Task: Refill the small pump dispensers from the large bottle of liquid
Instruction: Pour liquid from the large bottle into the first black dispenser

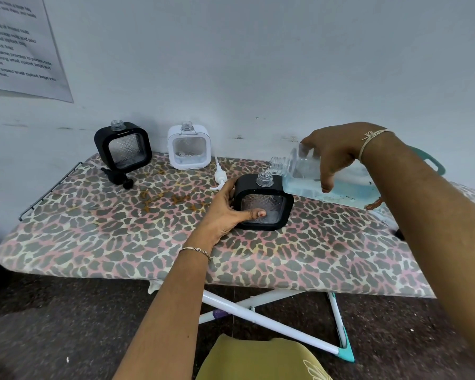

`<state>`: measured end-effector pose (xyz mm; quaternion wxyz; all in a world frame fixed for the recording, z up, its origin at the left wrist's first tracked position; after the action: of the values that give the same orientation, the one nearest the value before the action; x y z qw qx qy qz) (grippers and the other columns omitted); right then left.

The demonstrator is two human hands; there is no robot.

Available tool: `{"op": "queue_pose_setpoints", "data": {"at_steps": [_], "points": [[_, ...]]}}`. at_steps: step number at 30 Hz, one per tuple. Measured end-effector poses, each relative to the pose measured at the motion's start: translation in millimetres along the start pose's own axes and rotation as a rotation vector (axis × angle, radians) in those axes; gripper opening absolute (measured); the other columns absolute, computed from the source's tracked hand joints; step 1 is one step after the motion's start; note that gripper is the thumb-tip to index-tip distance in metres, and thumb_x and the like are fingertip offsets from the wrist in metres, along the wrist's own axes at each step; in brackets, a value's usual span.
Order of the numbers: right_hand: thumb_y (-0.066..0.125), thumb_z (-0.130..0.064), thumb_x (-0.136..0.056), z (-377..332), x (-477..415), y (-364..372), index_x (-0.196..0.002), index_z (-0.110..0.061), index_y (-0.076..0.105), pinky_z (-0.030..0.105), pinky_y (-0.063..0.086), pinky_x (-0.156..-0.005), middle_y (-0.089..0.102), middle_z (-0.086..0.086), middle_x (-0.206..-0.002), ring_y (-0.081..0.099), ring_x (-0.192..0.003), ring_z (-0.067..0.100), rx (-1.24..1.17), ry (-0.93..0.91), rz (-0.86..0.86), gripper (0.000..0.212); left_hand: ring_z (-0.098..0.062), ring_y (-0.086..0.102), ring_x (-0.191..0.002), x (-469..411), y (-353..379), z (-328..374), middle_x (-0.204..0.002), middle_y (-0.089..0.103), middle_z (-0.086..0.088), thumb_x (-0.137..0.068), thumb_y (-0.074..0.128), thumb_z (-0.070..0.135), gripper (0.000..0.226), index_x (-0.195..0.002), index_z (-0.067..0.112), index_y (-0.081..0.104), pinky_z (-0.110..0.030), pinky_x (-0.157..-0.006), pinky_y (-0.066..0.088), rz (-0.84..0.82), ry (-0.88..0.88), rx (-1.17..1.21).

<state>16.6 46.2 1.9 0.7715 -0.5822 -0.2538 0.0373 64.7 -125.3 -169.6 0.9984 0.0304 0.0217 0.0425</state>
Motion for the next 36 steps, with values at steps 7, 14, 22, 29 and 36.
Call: {"op": "queue_pose_setpoints", "data": {"at_steps": [7, 14, 22, 29, 36], "points": [[0.089, -0.019, -0.061, -0.3, -0.3, -0.7, -0.134, -0.022, 0.045, 0.041, 0.048, -0.095, 0.05, 0.005, -0.131, 0.054, -0.114, 0.029, 0.015, 0.002, -0.006, 0.085, -0.005, 0.057, -0.11, -0.4, 0.1, -0.5, -0.116, 0.058, 0.011, -0.062, 0.084, -0.001, 0.076, -0.122, 0.029, 0.047, -0.022, -0.092, 0.05, -0.004, -0.004, 0.001], [0.089, -0.02, -0.061, 0.0, 0.0, -0.9, -0.134, -0.022, 0.046, 0.041, 0.048, -0.095, 0.05, 0.004, -0.132, 0.054, -0.114, 0.028, 0.031, 0.007, -0.007, 0.085, -0.007, 0.058, -0.112, -1.7, -0.4, -2.2, -0.118, 0.059, 0.008, -0.061, 0.084, -0.002, 0.078, -0.123, 0.029, 0.047, -0.023, -0.092, 0.051, -0.001, -0.001, 0.006], [0.089, -0.021, -0.06, 1.3, 0.0, -0.9, -0.135, -0.022, 0.045, 0.043, 0.048, -0.097, 0.049, 0.004, -0.132, 0.053, -0.115, 0.028, 0.036, 0.016, -0.011, 0.086, -0.013, 0.057, -0.118, -3.2, -1.5, -5.3, -0.127, 0.058, 0.001, -0.059, 0.086, 0.002, 0.09, -0.137, 0.018, 0.043, -0.032, -0.099, 0.049, 0.001, -0.015, -0.008], [0.089, -0.02, -0.06, 1.1, -0.7, -1.4, -0.134, -0.022, 0.046, 0.044, 0.048, -0.096, 0.05, 0.004, -0.131, 0.054, -0.114, 0.028, 0.035, 0.016, -0.015, 0.086, -0.012, 0.059, -0.115, -3.0, -1.2, -5.0, -0.124, 0.06, 0.002, -0.061, 0.085, -0.001, 0.086, -0.135, 0.017, 0.045, -0.033, -0.099, 0.049, -0.001, -0.015, -0.009], [0.089, -0.02, -0.059, 0.8, -0.7, -2.0, -0.135, -0.022, 0.045, 0.043, 0.048, -0.096, 0.05, 0.004, -0.131, 0.053, -0.114, 0.029, 0.037, 0.018, -0.012, 0.088, -0.011, 0.058, -0.116, -3.4, -1.7, -5.4, -0.126, 0.059, 0.001, -0.06, 0.085, 0.0, 0.089, -0.137, 0.016, 0.043, -0.027, -0.096, 0.05, -0.001, -0.013, -0.017]]}}
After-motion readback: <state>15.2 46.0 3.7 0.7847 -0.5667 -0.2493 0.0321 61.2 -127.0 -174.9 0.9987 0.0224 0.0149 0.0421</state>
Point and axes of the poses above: each hand's wrist, its own x-axis away from the middle knuckle, its own y-axis out of the palm, z = x × y, the point moved 3 cm from there along -x, towards the middle knuckle
